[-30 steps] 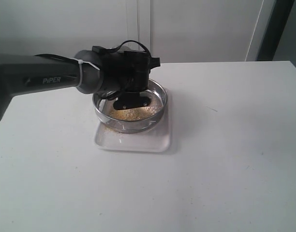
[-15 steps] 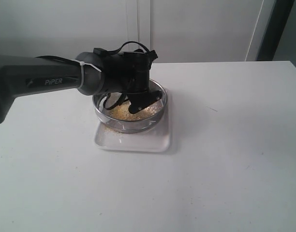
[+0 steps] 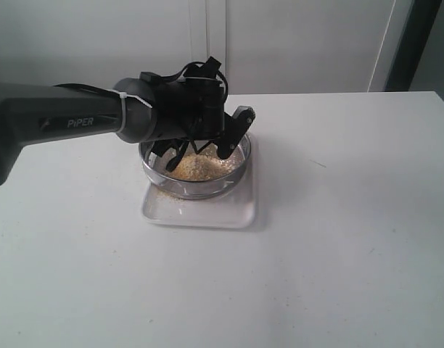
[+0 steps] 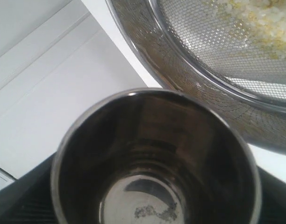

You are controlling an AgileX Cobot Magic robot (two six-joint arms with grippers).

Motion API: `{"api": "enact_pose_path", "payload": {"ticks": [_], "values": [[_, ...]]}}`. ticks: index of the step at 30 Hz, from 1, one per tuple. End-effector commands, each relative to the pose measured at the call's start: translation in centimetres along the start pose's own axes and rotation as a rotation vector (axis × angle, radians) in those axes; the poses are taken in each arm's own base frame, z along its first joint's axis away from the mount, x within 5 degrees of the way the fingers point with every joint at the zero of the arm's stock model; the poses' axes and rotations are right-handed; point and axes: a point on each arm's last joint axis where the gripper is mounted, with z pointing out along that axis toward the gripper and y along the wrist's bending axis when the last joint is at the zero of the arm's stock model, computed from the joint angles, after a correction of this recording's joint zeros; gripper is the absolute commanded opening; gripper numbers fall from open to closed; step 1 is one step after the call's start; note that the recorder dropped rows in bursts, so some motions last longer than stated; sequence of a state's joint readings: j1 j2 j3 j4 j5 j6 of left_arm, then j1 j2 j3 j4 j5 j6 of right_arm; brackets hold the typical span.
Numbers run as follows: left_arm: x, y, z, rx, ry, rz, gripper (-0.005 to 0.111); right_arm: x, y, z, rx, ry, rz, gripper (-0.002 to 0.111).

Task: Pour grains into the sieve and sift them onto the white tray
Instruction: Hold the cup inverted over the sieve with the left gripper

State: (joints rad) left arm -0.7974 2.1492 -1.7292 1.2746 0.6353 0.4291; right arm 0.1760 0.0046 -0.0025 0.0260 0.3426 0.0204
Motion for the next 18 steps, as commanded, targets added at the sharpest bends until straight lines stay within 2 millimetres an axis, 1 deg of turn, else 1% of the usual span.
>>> {"api": "enact_pose_path", "payload": {"ticks": [1, 12, 15, 18], "values": [[0.38, 0.45, -0.38, -0.013, 0.015, -0.020, 0.000, 0.00, 0.02, -0.01, -0.004, -0.009, 0.006, 0.000], [0.33, 0.48, -0.38, -0.017, 0.009, -0.020, 0.000, 0.00, 0.02, -0.01, -0.004, -0.009, 0.006, 0.000], [-0.04, 0.71, -0.39, -0.042, -0.032, -0.023, 0.000, 0.00, 0.02, -0.01, -0.004, -0.009, 0.006, 0.000], [-0.03, 0.69, -0.38, -0.038, -0.032, -0.094, 0.000, 0.00, 0.02, -0.01, -0.004, -0.009, 0.006, 0.000]]}}
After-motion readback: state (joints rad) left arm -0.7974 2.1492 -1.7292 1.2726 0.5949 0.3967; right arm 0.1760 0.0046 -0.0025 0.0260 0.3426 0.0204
